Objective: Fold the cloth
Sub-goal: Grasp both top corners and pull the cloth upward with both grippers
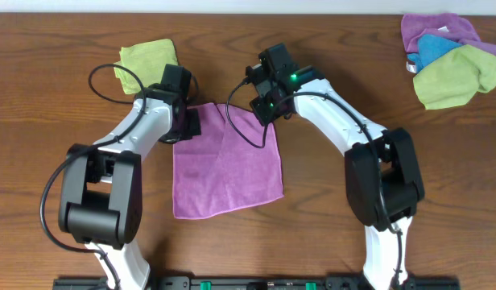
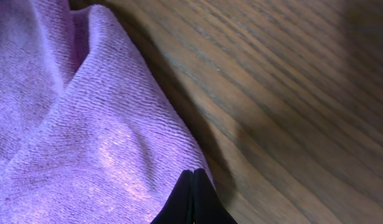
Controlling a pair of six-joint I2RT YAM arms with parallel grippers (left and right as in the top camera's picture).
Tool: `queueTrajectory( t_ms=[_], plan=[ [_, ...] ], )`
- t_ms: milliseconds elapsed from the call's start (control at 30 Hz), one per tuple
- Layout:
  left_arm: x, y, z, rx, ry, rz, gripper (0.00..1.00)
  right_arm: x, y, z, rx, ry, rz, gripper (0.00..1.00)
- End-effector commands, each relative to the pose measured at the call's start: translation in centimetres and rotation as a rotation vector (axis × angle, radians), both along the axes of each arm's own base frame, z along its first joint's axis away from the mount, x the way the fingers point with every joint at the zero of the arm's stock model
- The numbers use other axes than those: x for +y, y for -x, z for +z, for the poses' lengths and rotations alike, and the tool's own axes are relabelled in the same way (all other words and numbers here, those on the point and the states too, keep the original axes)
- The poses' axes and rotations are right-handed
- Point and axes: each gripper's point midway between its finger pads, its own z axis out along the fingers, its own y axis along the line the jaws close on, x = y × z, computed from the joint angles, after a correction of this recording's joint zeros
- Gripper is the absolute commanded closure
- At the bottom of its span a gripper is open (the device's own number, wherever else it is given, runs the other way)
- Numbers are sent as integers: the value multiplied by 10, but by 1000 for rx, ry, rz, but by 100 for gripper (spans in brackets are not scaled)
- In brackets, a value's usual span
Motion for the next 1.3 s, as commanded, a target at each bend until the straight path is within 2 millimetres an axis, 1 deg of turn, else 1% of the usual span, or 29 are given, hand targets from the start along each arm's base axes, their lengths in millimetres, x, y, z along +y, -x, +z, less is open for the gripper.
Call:
queueTrajectory(
  t_ms=[0,100,433,500,600,767,833,933,1100,1267],
  plan=[
    [2,0,-8,16,-14,-3,94,8,8,-15,46,-20,37,99],
    [0,2,-11,28,-1,-5,94,9,11,-25,72,-16,40,99],
    [-1,2,-11,30,4,-7,94,3,23,-54,150,22,38,99],
    [-1,2,-11,30,4,-7,94,1,25,-58,166,30,35,99],
    [-1,4,-11,35,4,-7,94,-6,31,-65,198,64,16,99],
    [-4,7,-12,47,16,-13,94,-31,33,-70,213,170,-47,99],
    [-9,7,-12,48,31,-21,94,-48,31,-71,219,216,-101,99],
    [-15,9,-11,51,38,-36,94,-64,28,-71,233,230,-149,99],
    [-33,12,-11,47,53,-81,94,-96,22,-71,264,243,-242,99],
    [-62,11,-6,17,59,-152,94,-122,16,-71,282,240,-306,99]
  ],
)
